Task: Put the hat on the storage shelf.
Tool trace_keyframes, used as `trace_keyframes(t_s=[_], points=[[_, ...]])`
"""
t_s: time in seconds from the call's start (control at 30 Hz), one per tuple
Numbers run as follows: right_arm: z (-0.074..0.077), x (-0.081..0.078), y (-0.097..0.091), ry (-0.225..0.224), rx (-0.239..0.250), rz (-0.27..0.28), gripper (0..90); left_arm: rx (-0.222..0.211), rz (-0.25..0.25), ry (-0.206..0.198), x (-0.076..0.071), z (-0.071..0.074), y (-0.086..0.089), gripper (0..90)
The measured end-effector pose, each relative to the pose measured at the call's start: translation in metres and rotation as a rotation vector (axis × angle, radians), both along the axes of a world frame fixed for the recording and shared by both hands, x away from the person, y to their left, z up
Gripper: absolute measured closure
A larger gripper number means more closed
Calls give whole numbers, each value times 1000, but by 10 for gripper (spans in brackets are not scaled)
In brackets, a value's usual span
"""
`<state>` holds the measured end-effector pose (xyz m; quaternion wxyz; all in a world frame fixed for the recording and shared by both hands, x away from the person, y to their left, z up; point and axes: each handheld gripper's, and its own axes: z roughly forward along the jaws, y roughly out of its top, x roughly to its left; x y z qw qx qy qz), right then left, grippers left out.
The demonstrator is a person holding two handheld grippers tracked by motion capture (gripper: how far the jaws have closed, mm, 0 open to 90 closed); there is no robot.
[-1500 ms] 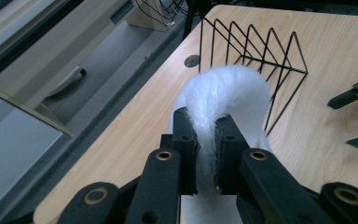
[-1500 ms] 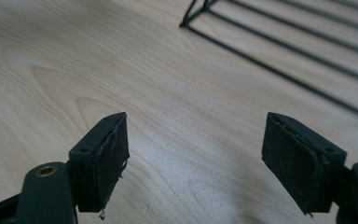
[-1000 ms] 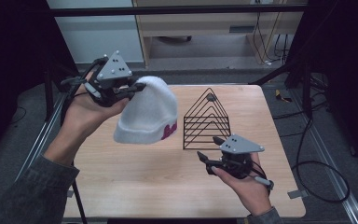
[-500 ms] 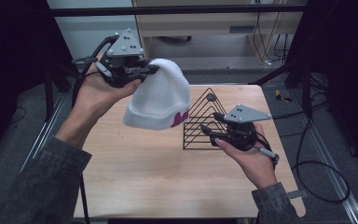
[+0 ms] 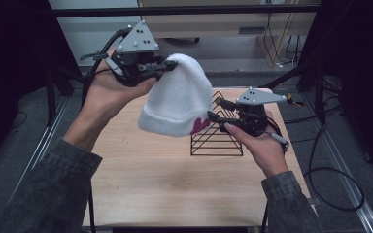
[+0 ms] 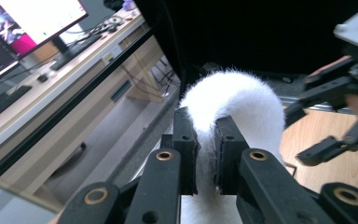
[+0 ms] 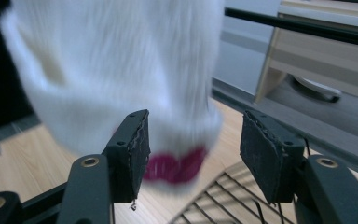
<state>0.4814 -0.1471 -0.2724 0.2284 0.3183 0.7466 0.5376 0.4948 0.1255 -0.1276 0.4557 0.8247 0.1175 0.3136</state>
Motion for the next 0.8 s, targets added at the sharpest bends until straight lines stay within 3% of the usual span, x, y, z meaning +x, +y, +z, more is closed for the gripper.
trace_keyframes(t_s=[0.13,0.2,0.27,0.37,0.47,0.53,0.6,0.7,0.8], points=[[2,10,8,29,-9,24,481,-20,-15,8,5,1,-5,816],[-1,14,12,46,-51,32,602,-17,-7,16,9,0,-6,816],[-1,18,8,62,-46,37,787,-18,2,20,14,-2,-7,816],[3,19,5,36,-59,24,836,-34,19,12,18,-2,-6,816],[7,21,-2,33,-22,21,850,-56,20,19,23,-2,-6,816],[11,23,-3,25,-43,16,853,-59,38,12,26,-1,-7,816],[16,23,-5,9,-46,5,856,-99,38,31,30,-1,-6,816],[22,24,-8,-8,-78,-17,857,-121,51,36,35,-3,-9,816],[24,26,-13,-30,-105,-49,859,-118,53,25,38,-5,-16,815]])
